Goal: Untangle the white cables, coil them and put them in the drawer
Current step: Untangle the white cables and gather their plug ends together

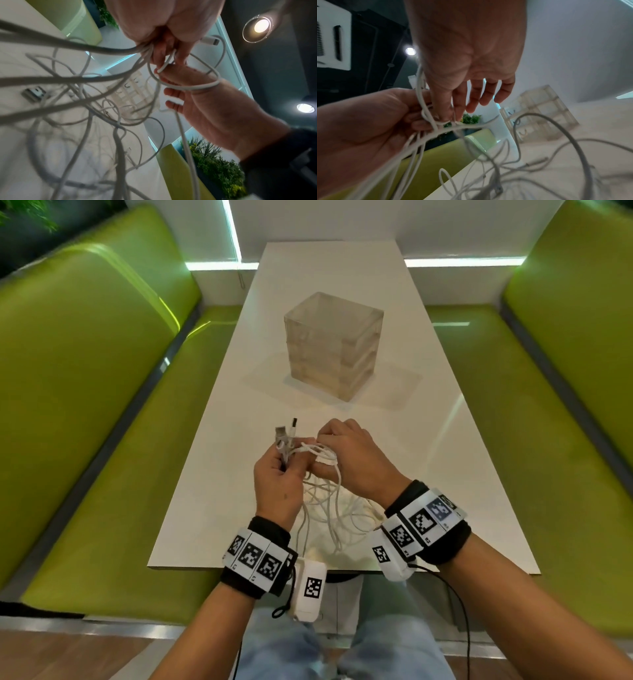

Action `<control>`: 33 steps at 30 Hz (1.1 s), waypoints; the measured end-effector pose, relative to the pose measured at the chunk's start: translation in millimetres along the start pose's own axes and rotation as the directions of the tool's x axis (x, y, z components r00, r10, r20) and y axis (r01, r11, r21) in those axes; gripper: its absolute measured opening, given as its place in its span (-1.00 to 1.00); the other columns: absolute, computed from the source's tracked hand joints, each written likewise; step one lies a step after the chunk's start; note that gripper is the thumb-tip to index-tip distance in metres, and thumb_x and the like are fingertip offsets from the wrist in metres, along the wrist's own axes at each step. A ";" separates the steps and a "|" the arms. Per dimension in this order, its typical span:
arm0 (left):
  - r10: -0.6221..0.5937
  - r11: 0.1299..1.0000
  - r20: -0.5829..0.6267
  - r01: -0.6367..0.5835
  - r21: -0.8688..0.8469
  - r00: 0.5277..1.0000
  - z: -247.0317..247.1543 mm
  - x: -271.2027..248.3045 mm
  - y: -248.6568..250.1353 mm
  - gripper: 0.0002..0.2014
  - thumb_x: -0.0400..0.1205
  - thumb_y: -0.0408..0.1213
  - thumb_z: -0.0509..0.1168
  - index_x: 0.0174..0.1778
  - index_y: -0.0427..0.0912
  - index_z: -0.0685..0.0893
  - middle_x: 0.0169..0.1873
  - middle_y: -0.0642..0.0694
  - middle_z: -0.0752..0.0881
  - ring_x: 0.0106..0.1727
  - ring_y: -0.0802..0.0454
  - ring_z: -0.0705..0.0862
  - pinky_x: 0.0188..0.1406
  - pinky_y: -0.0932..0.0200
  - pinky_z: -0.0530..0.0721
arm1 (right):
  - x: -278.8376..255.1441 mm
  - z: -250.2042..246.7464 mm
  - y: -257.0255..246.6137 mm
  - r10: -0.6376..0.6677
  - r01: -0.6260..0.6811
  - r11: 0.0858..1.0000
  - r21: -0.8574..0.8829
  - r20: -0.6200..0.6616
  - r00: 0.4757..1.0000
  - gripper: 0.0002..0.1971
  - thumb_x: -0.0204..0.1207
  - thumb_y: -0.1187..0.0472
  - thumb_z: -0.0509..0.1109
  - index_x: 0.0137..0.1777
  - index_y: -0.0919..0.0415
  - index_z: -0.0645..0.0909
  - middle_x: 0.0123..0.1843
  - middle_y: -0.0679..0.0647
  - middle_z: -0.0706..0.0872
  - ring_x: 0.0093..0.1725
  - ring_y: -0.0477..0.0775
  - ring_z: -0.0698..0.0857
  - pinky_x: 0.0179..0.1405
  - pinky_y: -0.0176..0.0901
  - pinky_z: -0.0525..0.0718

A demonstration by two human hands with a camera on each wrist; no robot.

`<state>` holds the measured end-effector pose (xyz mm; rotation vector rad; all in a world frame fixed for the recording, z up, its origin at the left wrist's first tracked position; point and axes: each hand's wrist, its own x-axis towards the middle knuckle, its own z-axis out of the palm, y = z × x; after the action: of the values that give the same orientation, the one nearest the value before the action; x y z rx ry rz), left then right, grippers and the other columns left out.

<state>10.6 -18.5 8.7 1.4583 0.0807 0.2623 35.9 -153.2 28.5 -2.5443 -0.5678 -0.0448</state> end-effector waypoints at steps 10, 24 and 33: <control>-0.016 0.966 -0.076 -0.004 -0.260 0.997 -33.1 20.7 37.9 -0.95 0.57 -0.36 0.33 -0.14 -0.22 0.69 -0.48 0.07 0.68 -0.59 0.18 0.46 -0.61 0.36 0.38 | -2.0 21.2 29.6 0.047 -0.060 0.992 0.114 0.114 0.992 -0.86 0.43 0.01 0.48 -0.19 0.03 0.62 -0.09 -0.13 0.63 -0.04 -0.01 0.55 0.03 0.06 0.52; 0.112 0.990 -0.027 -0.109 0.085 0.993 -44.7 20.8 29.2 -0.90 0.63 -0.42 0.29 -0.17 -0.16 0.63 -0.39 0.00 0.61 -0.51 0.30 0.49 -0.48 0.35 0.48 | 10.2 15.6 27.2 -0.003 -0.017 0.996 -0.092 -0.208 0.978 -0.74 0.49 0.04 0.27 -0.21 0.11 0.76 -0.18 0.02 0.81 -0.19 0.21 0.67 -0.04 0.09 0.55; -0.205 0.977 0.149 0.193 0.094 0.967 -9.0 5.1 6.5 -0.89 0.64 -0.41 0.29 -0.15 -0.37 0.67 -0.68 0.16 0.46 -0.60 0.23 0.34 -0.59 0.34 0.35 | 8.2 13.5 3.4 -0.124 0.096 0.988 -0.125 -0.243 0.962 -0.80 0.49 0.06 0.35 -0.12 0.16 0.73 -0.26 0.12 0.65 -0.24 0.22 0.61 -0.20 -0.03 0.44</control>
<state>12.8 -8.0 14.7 1.5322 0.1095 -0.0215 43.7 -145.9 16.4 -2.5583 -0.6197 -0.4438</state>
